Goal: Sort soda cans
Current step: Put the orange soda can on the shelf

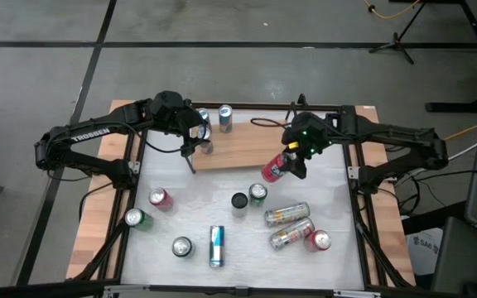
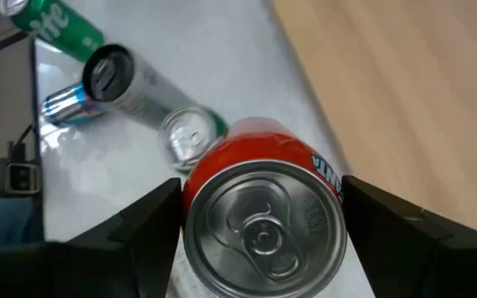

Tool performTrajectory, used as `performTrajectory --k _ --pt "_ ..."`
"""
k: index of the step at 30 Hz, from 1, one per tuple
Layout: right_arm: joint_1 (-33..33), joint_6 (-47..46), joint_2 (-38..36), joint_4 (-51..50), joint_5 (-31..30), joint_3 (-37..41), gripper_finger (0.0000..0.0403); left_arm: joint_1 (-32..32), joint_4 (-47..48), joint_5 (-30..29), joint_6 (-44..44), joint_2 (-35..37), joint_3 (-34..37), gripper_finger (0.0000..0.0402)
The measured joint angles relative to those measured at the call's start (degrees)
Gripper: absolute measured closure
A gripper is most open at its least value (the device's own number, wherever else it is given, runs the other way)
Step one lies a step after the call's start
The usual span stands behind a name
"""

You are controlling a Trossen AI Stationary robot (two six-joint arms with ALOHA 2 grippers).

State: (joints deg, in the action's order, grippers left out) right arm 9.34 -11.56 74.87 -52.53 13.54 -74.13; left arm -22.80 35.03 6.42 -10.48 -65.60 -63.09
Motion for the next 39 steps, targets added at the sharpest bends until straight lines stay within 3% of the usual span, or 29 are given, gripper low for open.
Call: performTrajectory --k 11,19,26,35,39 --pt "7.12 7.11 0.04 3.26 0.00 0.00 0.0114 0.00 0.00 0.00 0.00 0.00 0.00 0.0096" --pt "11.52 12.86 5.21 2.90 -0.09 -0.02 0.0114 -0.01 -0.02 0.00 0.07 0.00 0.00 0.0096" --pt "11.81 18.53 9.66 3.15 -4.02 -0.02 0.0114 0.01 -0.04 0.00 1.40 0.00 0.00 0.0096" --pt "12.16 21.25 13.40 2.69 -4.33 -2.80 0.0114 -0.01 -1.25 -1.40 1.46 0.00 0.00 0.0096" --pt "12.11 22.86 15.61 -1.75 -5.36 -5.41 0.0114 0.00 -2.50 -1.42 1.44 0.00 0.00 0.0096"
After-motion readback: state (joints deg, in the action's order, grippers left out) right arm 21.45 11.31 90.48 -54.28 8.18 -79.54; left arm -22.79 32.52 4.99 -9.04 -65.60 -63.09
